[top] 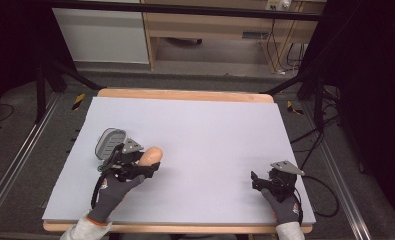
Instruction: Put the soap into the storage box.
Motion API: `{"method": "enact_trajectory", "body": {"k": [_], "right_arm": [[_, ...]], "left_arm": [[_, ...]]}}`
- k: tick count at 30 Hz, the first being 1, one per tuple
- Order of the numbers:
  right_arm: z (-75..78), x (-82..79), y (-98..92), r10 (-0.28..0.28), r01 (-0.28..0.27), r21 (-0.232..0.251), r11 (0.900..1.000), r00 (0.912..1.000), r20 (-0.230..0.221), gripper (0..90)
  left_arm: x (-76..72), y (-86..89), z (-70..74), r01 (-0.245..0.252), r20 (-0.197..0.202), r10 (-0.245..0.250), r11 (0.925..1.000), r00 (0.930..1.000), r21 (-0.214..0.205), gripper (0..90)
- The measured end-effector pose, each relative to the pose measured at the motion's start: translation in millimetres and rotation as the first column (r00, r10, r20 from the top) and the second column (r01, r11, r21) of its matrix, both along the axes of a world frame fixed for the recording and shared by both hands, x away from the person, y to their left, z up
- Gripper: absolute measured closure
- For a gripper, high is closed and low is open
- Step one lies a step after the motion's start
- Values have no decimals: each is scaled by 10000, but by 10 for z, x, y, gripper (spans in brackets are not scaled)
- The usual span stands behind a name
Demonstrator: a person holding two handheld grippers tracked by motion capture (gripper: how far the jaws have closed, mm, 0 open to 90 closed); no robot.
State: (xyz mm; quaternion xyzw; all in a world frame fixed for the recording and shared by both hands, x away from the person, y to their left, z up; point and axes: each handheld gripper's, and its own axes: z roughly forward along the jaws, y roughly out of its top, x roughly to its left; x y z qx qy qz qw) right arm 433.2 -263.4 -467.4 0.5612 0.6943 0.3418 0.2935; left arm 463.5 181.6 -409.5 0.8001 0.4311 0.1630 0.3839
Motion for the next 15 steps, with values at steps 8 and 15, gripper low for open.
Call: {"method": "enact_trajectory", "body": {"k": [8, 15], "right_arm": [[-10, 4, 15, 37, -37, -49, 10000, 10000, -73, 63], [-12, 11, 31, 102, -102, -95, 9999, 9999, -54, 63]], "left_arm": [[76, 226, 39, -402, -84, 401, 9991, 9992, -148, 312], [143, 382, 88, -771, -8, 771, 9968, 9970, -190, 312]]}}
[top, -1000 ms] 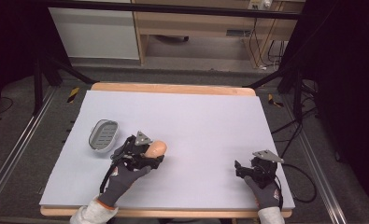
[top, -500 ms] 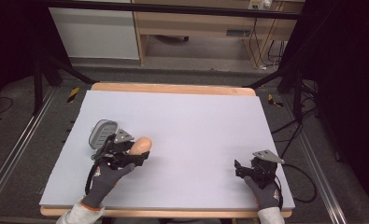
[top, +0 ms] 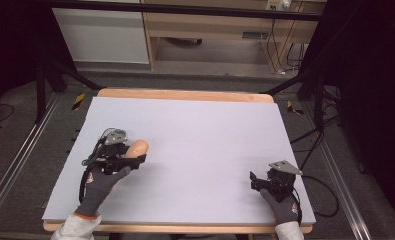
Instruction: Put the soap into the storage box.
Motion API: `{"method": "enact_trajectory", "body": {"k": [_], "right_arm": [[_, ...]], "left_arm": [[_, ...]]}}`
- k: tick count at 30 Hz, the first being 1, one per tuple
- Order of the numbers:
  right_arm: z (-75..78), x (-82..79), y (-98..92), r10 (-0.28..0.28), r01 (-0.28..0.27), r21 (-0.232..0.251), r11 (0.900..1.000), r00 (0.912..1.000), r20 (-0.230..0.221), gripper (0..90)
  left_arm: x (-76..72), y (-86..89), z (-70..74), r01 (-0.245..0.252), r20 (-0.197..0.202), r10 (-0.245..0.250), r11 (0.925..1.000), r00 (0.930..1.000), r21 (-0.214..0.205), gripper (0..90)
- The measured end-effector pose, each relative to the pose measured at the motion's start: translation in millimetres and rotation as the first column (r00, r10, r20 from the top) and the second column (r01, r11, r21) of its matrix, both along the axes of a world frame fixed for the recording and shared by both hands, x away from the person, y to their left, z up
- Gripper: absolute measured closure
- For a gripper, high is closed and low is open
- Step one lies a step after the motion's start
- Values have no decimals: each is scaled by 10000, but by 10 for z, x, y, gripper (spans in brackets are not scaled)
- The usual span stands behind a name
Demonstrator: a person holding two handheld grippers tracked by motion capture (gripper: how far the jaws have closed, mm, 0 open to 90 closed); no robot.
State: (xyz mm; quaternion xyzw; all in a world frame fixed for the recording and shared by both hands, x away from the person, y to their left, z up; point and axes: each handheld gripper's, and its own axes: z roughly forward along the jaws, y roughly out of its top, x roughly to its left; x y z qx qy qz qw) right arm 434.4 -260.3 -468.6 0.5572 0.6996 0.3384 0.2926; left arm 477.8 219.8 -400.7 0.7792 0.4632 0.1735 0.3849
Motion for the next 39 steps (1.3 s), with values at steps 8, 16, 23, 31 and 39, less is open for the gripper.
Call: {"method": "enact_trajectory", "body": {"k": [8, 16, 23, 31, 39], "right_arm": [[0, 7, 19, 32, -32, -5, 10000, 10000, -5, 63], [-7, 15, 25, 44, -44, -73, 10000, 10000, -13, 62], [-6, 16, 31, 33, -33, -65, 10000, 10000, -17, 62], [-10, 25, 39, 26, -27, -109, 9999, 10000, -64, 61], [-13, 29, 45, -3, 2, -84, 10000, 10000, -96, 61]], "left_arm": [[85, 191, 45, -431, 79, 432, 9989, 9990, -168, 312], [131, 402, 82, -983, 171, 989, 9945, 9949, -353, 313], [181, 523, 72, -1340, 216, 1347, 9904, 9906, -332, 313], [266, 627, 7, -1707, 190, 1710, 9852, 9851, -182, 313], [374, 689, -96, -2013, 26, 2013, 9795, 9795, 104, 313]]}}
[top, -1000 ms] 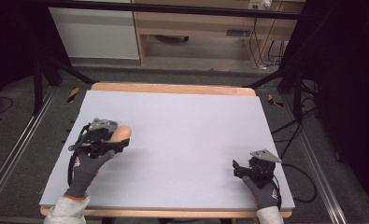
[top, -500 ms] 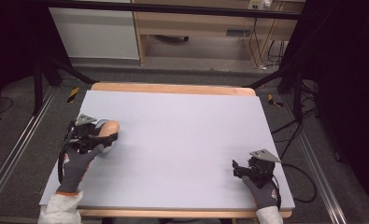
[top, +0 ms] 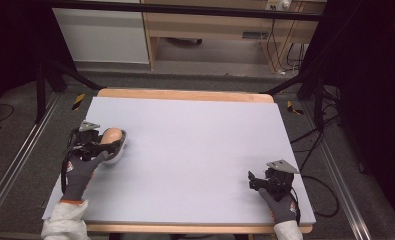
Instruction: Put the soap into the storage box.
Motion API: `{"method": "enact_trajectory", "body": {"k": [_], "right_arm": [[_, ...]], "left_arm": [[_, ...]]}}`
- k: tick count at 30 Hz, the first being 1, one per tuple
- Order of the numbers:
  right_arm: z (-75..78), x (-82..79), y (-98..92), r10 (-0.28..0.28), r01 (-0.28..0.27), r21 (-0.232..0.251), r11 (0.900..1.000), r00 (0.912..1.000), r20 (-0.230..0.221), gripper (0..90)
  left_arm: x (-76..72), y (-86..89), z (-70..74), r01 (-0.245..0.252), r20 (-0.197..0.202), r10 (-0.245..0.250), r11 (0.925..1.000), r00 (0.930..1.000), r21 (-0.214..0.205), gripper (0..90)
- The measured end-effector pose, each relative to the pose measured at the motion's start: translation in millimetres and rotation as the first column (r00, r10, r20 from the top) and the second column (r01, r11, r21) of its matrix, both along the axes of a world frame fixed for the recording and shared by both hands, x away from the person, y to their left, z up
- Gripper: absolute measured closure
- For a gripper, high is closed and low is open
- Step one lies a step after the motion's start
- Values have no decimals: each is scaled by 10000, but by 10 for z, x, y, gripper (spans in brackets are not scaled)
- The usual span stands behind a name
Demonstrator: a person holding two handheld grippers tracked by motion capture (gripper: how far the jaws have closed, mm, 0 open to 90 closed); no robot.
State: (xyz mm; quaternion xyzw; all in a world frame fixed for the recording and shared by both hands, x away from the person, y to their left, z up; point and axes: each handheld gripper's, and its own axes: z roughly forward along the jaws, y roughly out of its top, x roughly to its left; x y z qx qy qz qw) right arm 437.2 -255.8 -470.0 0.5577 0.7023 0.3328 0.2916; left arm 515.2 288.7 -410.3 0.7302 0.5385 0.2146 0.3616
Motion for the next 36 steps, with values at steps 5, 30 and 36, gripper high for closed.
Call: {"method": "enact_trajectory", "body": {"k": [5, 30, 36], "right_arm": [[-5, 3, 2, 31, -31, -39, 10000, 10000, -23, 61], [-15, 6, 18, 100, -101, -115, 9999, 9999, -95, 59], [-15, 5, 21, 110, -112, -124, 9999, 9999, -108, 58]], "left_arm": [[40, 19, -60, -114, -95, 116, 9998, 9999, 132, 314], [98, 30, -196, -288, -444, 293, 9995, 9986, 125, 309], [84, 27, -183, -341, -314, 349, 9991, 9989, 267, 277]]}}
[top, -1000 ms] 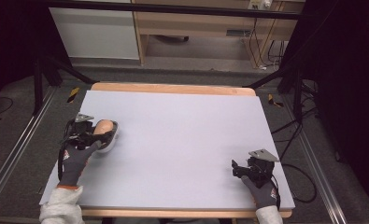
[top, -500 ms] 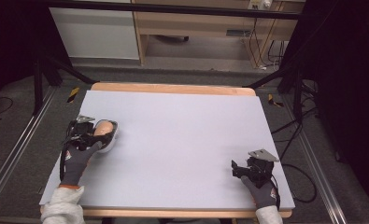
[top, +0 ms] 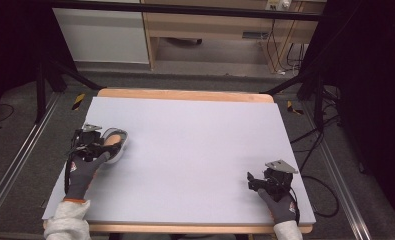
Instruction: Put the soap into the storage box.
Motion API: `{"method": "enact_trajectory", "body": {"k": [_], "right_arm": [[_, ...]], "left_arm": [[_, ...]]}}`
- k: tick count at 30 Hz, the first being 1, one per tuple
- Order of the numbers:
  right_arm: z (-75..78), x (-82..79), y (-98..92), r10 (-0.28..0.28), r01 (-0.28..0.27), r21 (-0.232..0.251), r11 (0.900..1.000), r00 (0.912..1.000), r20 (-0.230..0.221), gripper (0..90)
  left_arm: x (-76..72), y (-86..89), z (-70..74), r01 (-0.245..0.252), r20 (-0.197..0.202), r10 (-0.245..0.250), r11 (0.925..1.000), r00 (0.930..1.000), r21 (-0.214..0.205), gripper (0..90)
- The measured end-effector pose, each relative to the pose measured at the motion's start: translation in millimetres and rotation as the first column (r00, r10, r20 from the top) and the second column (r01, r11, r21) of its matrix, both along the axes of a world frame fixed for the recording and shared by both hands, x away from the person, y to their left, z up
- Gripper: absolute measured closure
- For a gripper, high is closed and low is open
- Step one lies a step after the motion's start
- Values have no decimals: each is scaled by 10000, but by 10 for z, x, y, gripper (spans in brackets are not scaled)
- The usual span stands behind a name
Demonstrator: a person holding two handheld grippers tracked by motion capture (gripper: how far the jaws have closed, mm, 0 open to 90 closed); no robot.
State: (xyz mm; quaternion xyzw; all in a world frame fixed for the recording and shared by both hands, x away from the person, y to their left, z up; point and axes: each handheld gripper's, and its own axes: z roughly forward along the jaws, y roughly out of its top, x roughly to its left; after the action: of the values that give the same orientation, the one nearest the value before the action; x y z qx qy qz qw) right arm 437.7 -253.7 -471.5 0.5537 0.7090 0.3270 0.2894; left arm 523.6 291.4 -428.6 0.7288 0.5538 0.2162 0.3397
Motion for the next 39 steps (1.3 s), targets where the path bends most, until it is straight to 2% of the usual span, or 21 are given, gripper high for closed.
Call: {"method": "enact_trajectory", "body": {"k": [8, 12, 18, 23, 24, 30, 39], "right_arm": [[2, -1, 0, -4, 4, -11, 10000, 10000, 16, 58], [9, -6, -3, -19, 19, 8, 10000, 10000, 38, 58], [17, -9, -5, -82, 82, 19, 10000, 9999, 68, 58], [20, -8, -17, -168, 167, 84, 9998, 9998, 84, 56], [21, -10, -18, -185, 184, 100, 9998, 9998, 76, 56], [14, -10, -31, -226, 226, 107, 9997, 9997, 55, 55], [-7, -14, -44, -267, 267, -18, 9996, 9996, -35, 54]], "left_arm": [[-26, 37, 40, 31, 135, -27, 9996, 9999, -285, 295], [-70, 14, 104, 136, 482, -117, 9991, 9988, -393, 301], [-170, -49, 188, 518, 956, -444, 9958, 9944, -758, 313], [-252, -139, 207, 904, 1116, -810, 9925, 9904, -819, 322], [-301, -203, 207, 1128, 1210, -1018, 9898, 9874, -874, 324], [-430, -363, 170, 1577, 1306, -1486, 9855, 9802, -621, 325], [-610, -611, -57, 2066, 1041, -2031, 9781, 9736, -246, 313]]}}
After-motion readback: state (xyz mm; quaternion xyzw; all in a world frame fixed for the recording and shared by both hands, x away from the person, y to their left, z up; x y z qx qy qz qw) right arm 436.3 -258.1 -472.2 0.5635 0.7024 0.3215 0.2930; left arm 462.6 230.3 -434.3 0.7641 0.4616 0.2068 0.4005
